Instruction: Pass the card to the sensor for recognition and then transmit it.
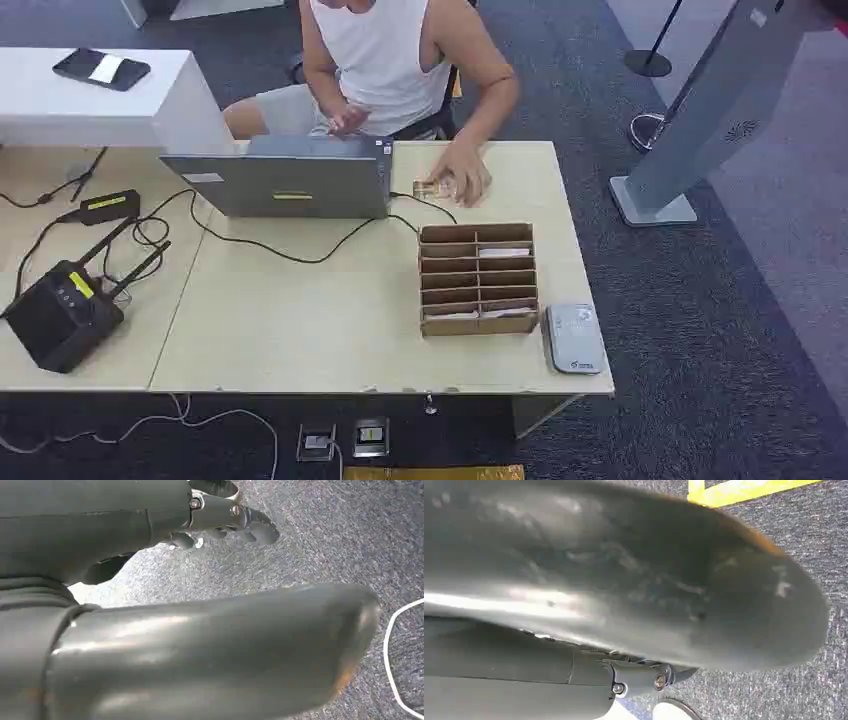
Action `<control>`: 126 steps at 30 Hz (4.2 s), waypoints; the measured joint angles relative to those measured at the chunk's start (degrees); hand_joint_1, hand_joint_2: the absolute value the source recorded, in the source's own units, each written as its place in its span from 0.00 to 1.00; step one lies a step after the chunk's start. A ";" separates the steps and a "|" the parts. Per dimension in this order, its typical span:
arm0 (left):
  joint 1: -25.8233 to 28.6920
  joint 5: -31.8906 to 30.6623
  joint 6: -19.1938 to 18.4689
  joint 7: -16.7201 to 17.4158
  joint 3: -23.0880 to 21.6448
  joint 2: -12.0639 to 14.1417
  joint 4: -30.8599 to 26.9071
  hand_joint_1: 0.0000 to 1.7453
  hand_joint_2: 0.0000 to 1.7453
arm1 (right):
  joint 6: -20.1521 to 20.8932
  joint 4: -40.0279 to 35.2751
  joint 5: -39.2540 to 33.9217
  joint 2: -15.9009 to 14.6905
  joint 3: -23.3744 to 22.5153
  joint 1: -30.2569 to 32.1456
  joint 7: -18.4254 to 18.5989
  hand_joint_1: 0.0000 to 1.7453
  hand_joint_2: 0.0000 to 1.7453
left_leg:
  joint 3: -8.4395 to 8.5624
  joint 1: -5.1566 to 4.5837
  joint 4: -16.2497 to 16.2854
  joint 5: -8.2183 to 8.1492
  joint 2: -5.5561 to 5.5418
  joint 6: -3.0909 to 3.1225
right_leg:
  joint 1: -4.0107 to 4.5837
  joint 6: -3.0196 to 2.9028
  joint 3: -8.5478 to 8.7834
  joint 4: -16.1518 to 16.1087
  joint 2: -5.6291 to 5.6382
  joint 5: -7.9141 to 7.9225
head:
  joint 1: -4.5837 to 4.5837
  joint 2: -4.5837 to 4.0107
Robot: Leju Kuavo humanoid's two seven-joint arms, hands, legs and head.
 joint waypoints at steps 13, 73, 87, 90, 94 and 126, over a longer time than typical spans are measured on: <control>0.31 -0.04 0.20 -0.02 0.00 0.00 0.00 0.00 0.00 | 0.02 0.00 0.07 0.04 0.00 0.00 0.02 0.00 0.00 | 0.00 0.00 0.00 0.00 0.00 0.00 | 0.00 0.00 0.00 0.00 0.00 0.00 | 0.00 0.00; -0.14 0.50 0.81 -4.66 0.07 0.48 0.00 0.00 0.00 | -21.42 -24.77 -34.55 -11.76 60.22 -63.72 -26.93 0.00 1.00 | -0.48 -0.32 0.04 0.56 -0.55 0.31 | -0.31 0.31 -0.29 0.29 -0.65 0.25 | 0.00 0.00; -1.72 -1.86 -1.31 -4.66 0.04 1.46 0.00 0.00 0.00 | -15.56 -37.09 -26.99 -9.62 75.85 -58.32 -20.26 0.00 1.00 | -0.47 -0.29 0.04 0.56 -0.55 0.31 | -0.27 0.31 -0.32 0.27 -0.66 0.25 | 0.00 0.00; -1.73 -1.86 -1.29 -4.66 0.04 1.64 -0.02 0.00 0.00 | -14.75 -38.09 -27.02 -9.62 76.98 -57.66 -20.02 0.00 1.00 | -0.48 -0.29 0.04 0.56 -0.55 0.31 | -0.27 0.31 -0.32 0.27 -0.66 0.25 | 0.00 0.00; -1.73 -1.84 -1.27 -4.68 0.04 1.86 0.00 0.00 0.00 | -13.42 -39.06 -26.99 -9.57 78.40 -57.09 -19.91 0.00 1.00 | -0.48 -0.29 0.04 0.55 -0.55 0.29 | -0.27 0.31 -0.33 0.27 -0.66 0.25 | -0.02 0.00; -1.70 -2.01 -1.29 -4.66 -0.15 2.25 0.00 0.00 0.00 | -4.59 -41.92 -28.30 -10.47 83.89 -55.98 -19.15 1.00 1.00 | -0.55 -0.29 0.04 0.54 -0.50 0.28 | -0.27 0.30 -0.43 0.25 -0.60 0.25 | 0.00 0.00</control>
